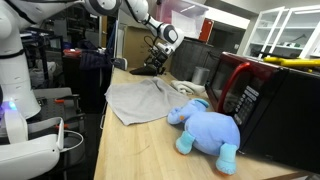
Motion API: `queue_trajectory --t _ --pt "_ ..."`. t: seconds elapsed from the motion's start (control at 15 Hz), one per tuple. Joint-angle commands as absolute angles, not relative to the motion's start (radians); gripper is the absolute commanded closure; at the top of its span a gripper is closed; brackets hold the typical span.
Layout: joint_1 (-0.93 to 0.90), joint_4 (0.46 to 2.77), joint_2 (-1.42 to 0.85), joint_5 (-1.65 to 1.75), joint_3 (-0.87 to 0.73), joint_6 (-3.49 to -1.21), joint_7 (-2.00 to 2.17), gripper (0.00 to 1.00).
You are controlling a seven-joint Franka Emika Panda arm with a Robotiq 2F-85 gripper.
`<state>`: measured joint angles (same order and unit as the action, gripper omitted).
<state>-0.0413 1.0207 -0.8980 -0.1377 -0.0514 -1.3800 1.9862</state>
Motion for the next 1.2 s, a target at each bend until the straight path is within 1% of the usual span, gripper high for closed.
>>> queue_trajectory --t 0.0,0.07,0.2,0.53,0.8,0.93,1.13 --pt "0.006 0.928 -0.915 -0.259 -0.011 -1.274 1.992 0.0" --pt "0.014 0.912 -0.918 -0.288 -0.004 -1.255 1.996 0.0" --pt "0.007 0.896 -0.916 -0.295 -0.013 -1.291 1.991 0.0" --pt "-0.049 0.879 -0.931 -0.112 -0.06 -1.525 1.936 0.0" --pt "-0.074 0.911 -0.958 0.021 -0.088 -1.737 1.909 0.0" --pt "-0.071 0.916 -0.989 0.055 -0.099 -1.776 1.916 0.0" --pt "-0.06 0.928 -1.022 0.088 -0.11 -1.741 1.916 0.0"
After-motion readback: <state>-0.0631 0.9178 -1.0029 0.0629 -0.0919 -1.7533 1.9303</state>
